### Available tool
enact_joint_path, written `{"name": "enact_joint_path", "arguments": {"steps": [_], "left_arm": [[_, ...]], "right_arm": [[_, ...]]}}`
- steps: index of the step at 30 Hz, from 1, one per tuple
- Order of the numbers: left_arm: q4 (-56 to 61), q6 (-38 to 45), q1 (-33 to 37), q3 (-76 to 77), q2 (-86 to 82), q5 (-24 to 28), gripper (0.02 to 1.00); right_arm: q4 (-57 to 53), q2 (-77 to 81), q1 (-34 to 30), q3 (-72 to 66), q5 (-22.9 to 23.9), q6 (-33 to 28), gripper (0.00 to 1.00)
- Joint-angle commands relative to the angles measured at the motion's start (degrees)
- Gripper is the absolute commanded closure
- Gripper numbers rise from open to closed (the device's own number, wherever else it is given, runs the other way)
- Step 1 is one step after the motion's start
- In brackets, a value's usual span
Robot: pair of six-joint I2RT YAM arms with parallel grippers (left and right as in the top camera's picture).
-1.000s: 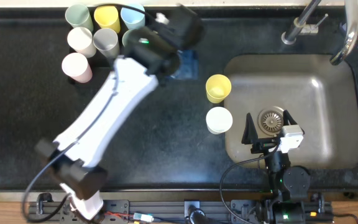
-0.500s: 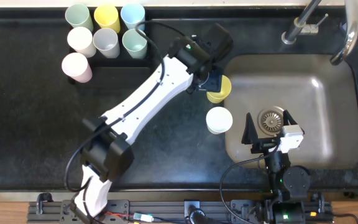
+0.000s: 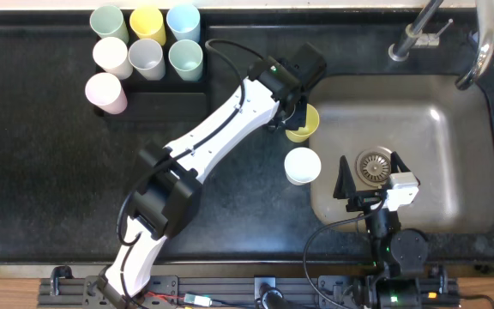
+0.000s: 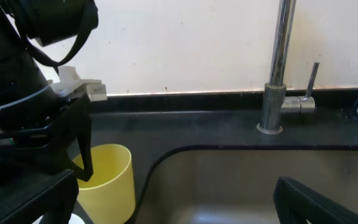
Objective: Store Cups
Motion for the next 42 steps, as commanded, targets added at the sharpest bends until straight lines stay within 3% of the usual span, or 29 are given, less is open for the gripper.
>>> {"name": "enact_joint_path", "arguments": {"steps": [1,6,12,18,22,26,29,34,37,42], "left_arm": [[0.5,-0.1,-0.5,0.9,0.6,0.1,0.798],[1.3,0.0,-0.5,0.9,0.6,0.0,0.985],[0.4,1.4,-0.5,3.6,-1.5,-1.1,0.985],[-1.1,0.7,0.8,7.5,-11.6,-10.9,0.982],[-3.3,-7.6,3.1,7.5,-20.7,-19.3,0.982],[-8.2,-13.2,7.1,7.4,-28.5,-20.7,0.982],[-16.6,-28.0,13.3,6.0,-34.6,-23.1,0.982],[-24.9,-42.7,21.6,2.1,-36.9,-22.3,0.982],[-24.2,-44.5,26.0,-2.0,-36.8,-19.8,0.982],[-19.0,-44.4,34.2,-11.4,-34.8,-10.5,0.982]], "right_arm": [[0.3,-0.6,-0.1,-0.8,0.0,0.4,0.003],[0.3,-0.6,-0.1,-0.8,0.0,0.4,0.003],[0.3,-0.6,-0.1,-0.8,0.0,0.4,0.007],[0.3,-0.6,-0.1,-0.8,0.0,0.4,0.005],[0.3,-0.6,-0.1,-0.8,0.0,0.4,0.003],[0.3,-0.6,-0.1,-0.8,0.0,0.4,0.005],[0.3,-0.6,-0.1,-0.8,0.0,0.4,0.005],[0.3,-0.6,-0.1,-0.8,0.0,0.4,0.003],[0.3,-0.6,-0.1,-0.8,0.0,0.4,0.003],[0.3,-0.6,-0.1,-0.8,0.0,0.4,0.005]]}}
